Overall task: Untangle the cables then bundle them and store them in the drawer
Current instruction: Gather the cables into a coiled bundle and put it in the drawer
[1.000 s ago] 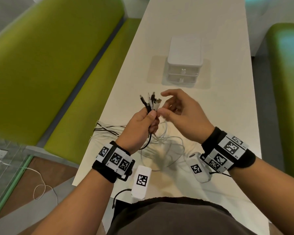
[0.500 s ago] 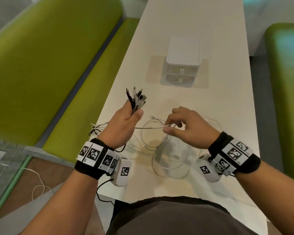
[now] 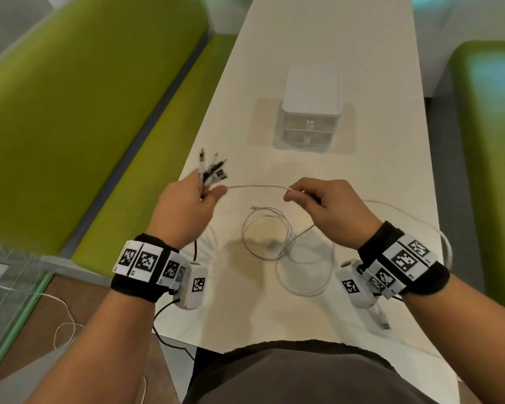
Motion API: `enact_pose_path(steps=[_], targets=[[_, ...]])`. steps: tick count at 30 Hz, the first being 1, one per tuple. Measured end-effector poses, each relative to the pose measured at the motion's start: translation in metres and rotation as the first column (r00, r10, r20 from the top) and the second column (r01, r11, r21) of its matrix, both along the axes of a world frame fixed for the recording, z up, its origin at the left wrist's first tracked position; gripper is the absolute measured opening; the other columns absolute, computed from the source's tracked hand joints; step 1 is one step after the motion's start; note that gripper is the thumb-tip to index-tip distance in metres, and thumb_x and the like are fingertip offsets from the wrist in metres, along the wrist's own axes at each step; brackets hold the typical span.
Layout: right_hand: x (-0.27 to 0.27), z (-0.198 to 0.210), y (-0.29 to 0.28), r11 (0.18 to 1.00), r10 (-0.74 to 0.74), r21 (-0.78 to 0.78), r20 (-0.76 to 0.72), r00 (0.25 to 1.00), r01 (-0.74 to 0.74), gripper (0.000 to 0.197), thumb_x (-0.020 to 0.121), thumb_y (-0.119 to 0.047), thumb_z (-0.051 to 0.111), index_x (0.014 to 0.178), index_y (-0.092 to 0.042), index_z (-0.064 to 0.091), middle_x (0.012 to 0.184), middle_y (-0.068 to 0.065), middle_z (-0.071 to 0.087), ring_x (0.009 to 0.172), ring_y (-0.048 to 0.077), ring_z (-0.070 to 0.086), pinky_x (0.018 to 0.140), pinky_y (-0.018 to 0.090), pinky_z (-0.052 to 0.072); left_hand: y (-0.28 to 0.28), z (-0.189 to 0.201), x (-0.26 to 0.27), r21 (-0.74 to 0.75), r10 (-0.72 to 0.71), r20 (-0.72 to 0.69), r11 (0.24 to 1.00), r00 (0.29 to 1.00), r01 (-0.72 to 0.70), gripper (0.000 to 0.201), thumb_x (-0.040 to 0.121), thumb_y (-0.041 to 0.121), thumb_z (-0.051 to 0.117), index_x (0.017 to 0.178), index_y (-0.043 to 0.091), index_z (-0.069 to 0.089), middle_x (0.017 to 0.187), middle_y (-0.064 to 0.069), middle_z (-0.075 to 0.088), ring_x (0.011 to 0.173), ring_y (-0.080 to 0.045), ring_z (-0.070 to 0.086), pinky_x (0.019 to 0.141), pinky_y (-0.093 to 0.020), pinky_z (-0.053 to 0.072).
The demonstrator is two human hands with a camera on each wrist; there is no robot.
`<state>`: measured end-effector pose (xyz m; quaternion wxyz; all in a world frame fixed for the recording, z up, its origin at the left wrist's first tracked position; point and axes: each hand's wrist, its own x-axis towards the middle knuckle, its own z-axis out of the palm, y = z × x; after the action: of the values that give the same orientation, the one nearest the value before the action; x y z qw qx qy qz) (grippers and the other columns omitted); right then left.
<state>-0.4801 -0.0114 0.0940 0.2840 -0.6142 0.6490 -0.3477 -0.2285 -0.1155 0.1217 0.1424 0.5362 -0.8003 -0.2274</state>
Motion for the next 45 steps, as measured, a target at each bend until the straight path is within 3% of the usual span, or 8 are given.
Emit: enact_pose_path(steps=[5,8,13,20,24,33,39,45], targets=[[-0.006,0.000,-0.003,0.997,-0.069,-0.039,-0.018,0.997,0.069,0.020,0.103,-0.022,0.056,0.096,-0.020,0.075,0.059,-0.011,0.059,0.062,0.018,0.057,0.066,0.036,0.048,-0.006,-0.011,0.006,0.006,0.097,-0.145,0.995,0.985,-0.098,0.032,0.104,0.031,0.053,0.098,0.001,0.062,0.080,0.003,0.073,0.064,0.010,0.062,0.053,-0.008,0.040],[-0.009,-0.006,-0.006,0.999,-0.035,0.021,-0.243,0.970,0.041,0.018,0.102,-0.023,0.056,0.101,-0.021,0.073,0.074,-0.008,0.066,0.070,0.019,0.061,0.067,0.035,0.049,-0.002,-0.019,0.001,0.048,0.140,-0.330,0.990,0.934,-0.132,0.035,0.103,0.041,0.050,0.102,0.010,0.065,0.077,0.010,0.074,0.077,-0.002,0.068,0.071,-0.026,0.050],[-0.005,-0.002,-0.007,0.904,0.326,0.428,-0.693,0.643,0.003,0.016,0.080,-0.011,0.048,0.081,-0.020,0.061,0.074,-0.002,0.063,0.068,0.022,0.055,0.082,0.035,0.038,0.008,-0.006,-0.013,0.039,0.106,-0.383,0.994,0.918,-0.099,0.027,0.102,0.028,0.056,0.078,0.022,0.064,0.066,0.005,0.055,0.057,-0.011,0.048,0.054,-0.019,0.034],[0.019,0.001,-0.018,0.955,0.285,0.192,-0.402,0.870,-0.225,0.018,0.098,-0.014,0.048,0.090,-0.023,0.061,0.087,-0.010,0.065,0.077,0.015,0.057,0.082,0.035,0.032,0.044,-0.019,-0.051,0.066,-0.270,-0.176,0.956,0.947,0.285,0.019,0.094,0.022,0.063,0.103,0.017,0.046,0.097,0.002,0.056,0.082,-0.012,0.055,0.073,-0.032,0.042],[0.015,0.007,-0.015,0.974,0.223,0.091,-0.224,0.949,-0.207,0.021,0.101,-0.039,0.055,0.094,-0.024,0.069,0.079,-0.013,0.062,0.075,0.009,0.057,0.071,0.035,0.046,0.037,-0.020,-0.048,0.233,-0.196,-0.288,0.935,0.937,0.268,0.014,0.101,0.024,0.057,0.113,0.018,0.056,0.075,0.014,0.054,0.069,0.003,0.053,0.065,-0.026,0.039],[-0.016,0.009,-0.005,0.994,0.110,0.029,-0.151,0.982,-0.107,0.018,0.100,-0.038,0.061,0.098,-0.028,0.076,0.081,-0.018,0.069,0.079,0.010,0.059,0.078,0.036,0.050,-0.005,-0.010,-0.008,0.102,0.124,-0.139,0.989,0.982,-0.111,0.029,0.099,0.027,0.062,0.081,0.011,0.048,0.067,0.006,0.044,0.061,-0.012,0.043,0.051,-0.020,0.029],[-0.006,0.009,-0.011,0.980,0.194,0.098,-0.273,0.942,-0.174,0.020,0.101,-0.022,0.058,0.093,-0.023,0.076,0.083,-0.014,0.058,0.090,0.018,0.055,0.075,0.030,0.039,0.022,-0.013,-0.024,-0.096,-0.046,0.010,0.994,0.999,0.047,0.023,0.091,-0.002,0.055,0.112,0.006,0.050,0.112,-0.003,0.047,0.076,-0.022,0.051,0.064,-0.038,0.039],[0.016,0.004,-0.011,0.954,0.289,0.146,-0.208,0.934,-0.263,0.026,0.100,-0.033,0.052,0.089,-0.019,0.070,0.083,-0.006,0.067,0.078,0.015,0.061,0.075,0.038,0.050,0.059,-0.019,-0.055,0.211,-0.155,-0.299,0.952,0.942,0.224,0.003,0.094,0.023,0.056,0.093,0.024,0.058,0.075,0.007,0.063,0.063,-0.003,0.055,0.060,-0.024,0.041]])
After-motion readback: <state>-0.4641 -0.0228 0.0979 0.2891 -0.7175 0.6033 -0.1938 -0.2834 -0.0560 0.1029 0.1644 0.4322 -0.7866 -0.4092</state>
